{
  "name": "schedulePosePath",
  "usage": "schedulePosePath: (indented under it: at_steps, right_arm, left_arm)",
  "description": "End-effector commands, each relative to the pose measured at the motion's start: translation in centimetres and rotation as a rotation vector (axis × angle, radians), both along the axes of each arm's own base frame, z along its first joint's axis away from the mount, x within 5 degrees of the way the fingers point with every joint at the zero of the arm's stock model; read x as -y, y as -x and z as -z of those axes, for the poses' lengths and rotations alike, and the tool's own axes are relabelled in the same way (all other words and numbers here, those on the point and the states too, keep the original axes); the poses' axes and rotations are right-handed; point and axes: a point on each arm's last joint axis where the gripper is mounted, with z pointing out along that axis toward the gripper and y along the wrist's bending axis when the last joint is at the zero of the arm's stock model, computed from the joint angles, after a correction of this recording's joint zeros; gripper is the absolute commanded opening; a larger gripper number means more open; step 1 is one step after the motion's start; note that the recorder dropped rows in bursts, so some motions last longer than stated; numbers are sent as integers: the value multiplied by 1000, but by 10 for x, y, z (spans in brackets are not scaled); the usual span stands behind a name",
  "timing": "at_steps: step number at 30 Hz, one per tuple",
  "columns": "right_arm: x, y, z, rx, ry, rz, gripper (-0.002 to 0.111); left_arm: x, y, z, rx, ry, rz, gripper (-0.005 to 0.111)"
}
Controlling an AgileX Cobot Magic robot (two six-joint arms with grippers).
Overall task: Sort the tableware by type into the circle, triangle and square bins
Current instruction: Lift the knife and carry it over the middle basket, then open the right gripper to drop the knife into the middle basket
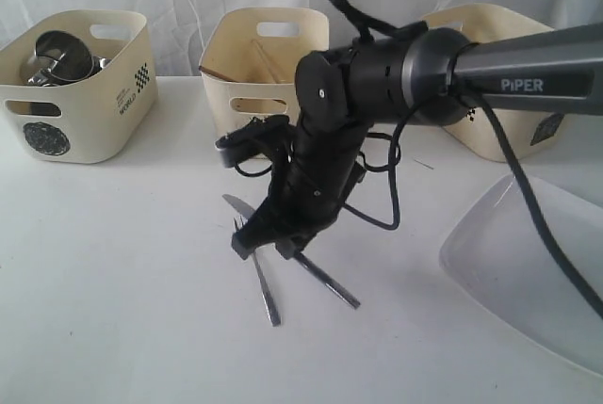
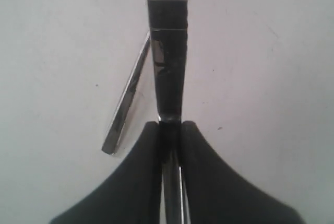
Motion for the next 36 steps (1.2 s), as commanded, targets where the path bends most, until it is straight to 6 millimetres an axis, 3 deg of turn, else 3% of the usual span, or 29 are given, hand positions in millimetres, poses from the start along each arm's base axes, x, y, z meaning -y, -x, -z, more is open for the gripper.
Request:
schedulePosePath:
  at_steps: [1, 4, 7, 16, 24, 32, 36]
  right_arm:
    - [2, -13, -50, 73, -108, 40, 0]
    - [20, -34, -75, 104, -235, 115, 0]
    - [45, -51, -88, 85, -412, 189, 0]
    - [111, -86, -102, 103, -828, 330, 0]
    - [111, -113, -111, 286, -1270, 336, 0]
    - [114, -137, -73, 364, -1178, 364, 0]
    - [114, -145, -65, 393, -1158, 344, 0]
  left_arm:
    - [1, 1, 5, -31, 10, 7, 1]
    - [1, 1, 5, -31, 10, 7, 1]
    - [1, 1, 5, -31, 10, 7, 1]
    - [1, 1, 5, -31, 10, 7, 1]
    - [1, 1, 5, -31, 10, 7, 1]
    - [1, 1, 5, -31, 10, 7, 1]
    - [1, 1, 5, -31, 10, 7, 1]
